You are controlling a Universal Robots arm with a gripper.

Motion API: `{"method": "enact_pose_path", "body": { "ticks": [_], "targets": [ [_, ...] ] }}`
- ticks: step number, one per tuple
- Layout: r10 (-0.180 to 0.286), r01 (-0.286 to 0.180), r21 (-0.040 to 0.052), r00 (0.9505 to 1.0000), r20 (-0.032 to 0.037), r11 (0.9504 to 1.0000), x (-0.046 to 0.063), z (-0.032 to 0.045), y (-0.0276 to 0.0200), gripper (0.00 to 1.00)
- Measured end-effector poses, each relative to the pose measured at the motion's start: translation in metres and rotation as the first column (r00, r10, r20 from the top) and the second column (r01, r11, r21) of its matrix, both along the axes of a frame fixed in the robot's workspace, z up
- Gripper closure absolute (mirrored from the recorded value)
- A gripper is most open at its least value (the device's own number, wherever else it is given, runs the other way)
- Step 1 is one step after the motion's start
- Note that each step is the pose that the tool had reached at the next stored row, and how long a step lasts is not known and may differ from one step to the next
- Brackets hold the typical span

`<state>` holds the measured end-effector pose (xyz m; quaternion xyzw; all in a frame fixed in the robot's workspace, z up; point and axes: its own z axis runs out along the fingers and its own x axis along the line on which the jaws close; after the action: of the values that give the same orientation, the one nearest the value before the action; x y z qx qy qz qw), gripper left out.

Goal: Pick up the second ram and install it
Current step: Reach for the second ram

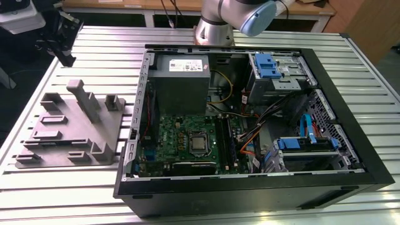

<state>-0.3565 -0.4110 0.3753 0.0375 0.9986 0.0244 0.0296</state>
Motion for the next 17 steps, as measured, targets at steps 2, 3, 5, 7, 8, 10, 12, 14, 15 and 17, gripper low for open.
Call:
{"method": "enact_pose_path", "body": {
  "ticks": [2, 3, 5, 7, 8, 10, 12, 14, 15, 17],
  "targets": [
    [0.000, 0.000, 0.0001, 1.0000, 0.0000, 1.0000, -0.001, -0.0015, -0.0022, 0.90],
    [0.000, 0.000, 0.0001, 1.0000, 0.0001, 1.0000, -0.001, -0.0023, -0.0034, 0.90],
    [0.000, 0.000, 0.0001, 1.0000, 0.0001, 1.0000, -0.002, -0.0038, -0.0064, 0.90],
    [0.000, 0.000, 0.0001, 1.0000, 0.0002, 1.0000, -0.002, -0.0052, -0.0100, 0.90],
    [0.000, 0.000, 0.0001, 1.0000, 0.0001, 1.0000, -0.003, -0.0057, -0.0119, 0.90],
    [0.000, 0.000, 0.0001, 1.0000, 0.0001, 1.0000, -0.004, -0.0068, -0.0161, 0.90],
    [0.000, 0.000, 0.0001, 1.0000, 0.0001, 1.0000, -0.005, -0.0078, -0.0206, 0.90],
    [0.000, 0.000, 0.0001, 1.0000, 0.0002, 1.0000, -0.006, -0.0087, -0.0253, 0.90],
    [0.000, 0.000, 0.0001, 1.0000, 0.0001, 1.0000, -0.006, -0.0092, -0.0277, 0.90],
    [0.000, 0.000, 0.0001, 1.0000, 0.0001, 1.0000, -0.007, -0.0101, -0.0329, 0.90]
  ]
}}
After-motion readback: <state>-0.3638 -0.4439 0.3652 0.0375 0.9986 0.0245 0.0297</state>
